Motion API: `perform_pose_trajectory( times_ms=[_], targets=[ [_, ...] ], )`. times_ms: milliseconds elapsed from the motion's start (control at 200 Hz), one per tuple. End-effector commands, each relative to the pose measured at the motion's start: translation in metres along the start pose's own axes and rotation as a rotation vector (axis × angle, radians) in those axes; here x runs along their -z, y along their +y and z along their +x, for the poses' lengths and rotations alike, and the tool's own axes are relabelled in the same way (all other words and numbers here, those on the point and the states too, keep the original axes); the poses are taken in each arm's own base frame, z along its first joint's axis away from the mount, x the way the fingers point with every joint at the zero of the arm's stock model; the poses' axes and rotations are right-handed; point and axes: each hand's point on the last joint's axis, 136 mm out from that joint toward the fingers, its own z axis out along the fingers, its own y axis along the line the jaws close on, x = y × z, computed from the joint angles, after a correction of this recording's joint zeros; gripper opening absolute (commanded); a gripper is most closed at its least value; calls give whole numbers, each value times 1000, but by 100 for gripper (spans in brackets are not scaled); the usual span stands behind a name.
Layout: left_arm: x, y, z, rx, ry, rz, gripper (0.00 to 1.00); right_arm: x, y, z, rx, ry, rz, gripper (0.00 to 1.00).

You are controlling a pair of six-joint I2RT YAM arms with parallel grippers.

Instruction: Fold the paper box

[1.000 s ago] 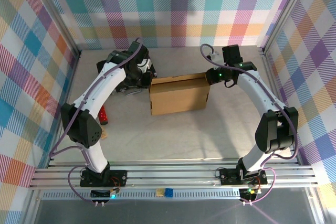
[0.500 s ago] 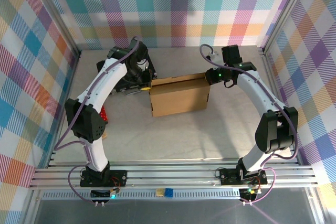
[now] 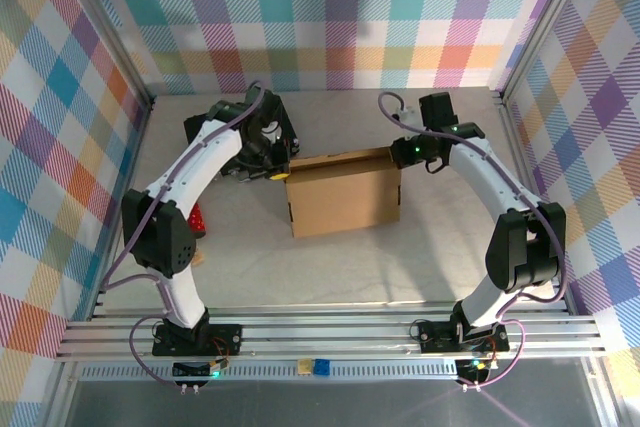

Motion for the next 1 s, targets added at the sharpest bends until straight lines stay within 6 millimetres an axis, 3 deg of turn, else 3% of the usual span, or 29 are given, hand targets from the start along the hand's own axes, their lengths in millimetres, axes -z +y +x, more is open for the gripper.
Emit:
perform_pose_trajectory(
  times_ms=[0, 145, 395, 515, 625, 740, 820, 890, 995],
  targets=[
    [9, -12, -3, -14, -70, 67, 0, 6, 10, -1, -1, -39, -23, 0],
    [8, -11, -4, -29, -125, 80, 0, 10, 9, -4, 20, -105, 0, 0],
    [27, -9, -1, 53, -181, 95, 41, 10, 5, 2, -8, -130, 25, 0],
    [43, -8, 3, 149, -206, 117, 45, 8, 5, 5, -13, -130, 23, 0],
    [60, 1, 6, 359, -274, 142, 48, 9, 5, 5, -13, -139, 23, 0],
    [82, 29, 22, 733, -319, 85, 62, 11, 6, 3, -10, -148, 24, 0],
    [96, 25, 27, 918, -369, 191, 71, 12, 6, 2, -7, -156, 25, 0],
    [97, 27, 34, 1107, -368, 257, 99, 12, 6, 2, -6, -157, 25, 0],
    [87, 11, 30, 1258, -312, 382, 100, 13, 6, 2, -3, -161, 24, 0]
  ],
)
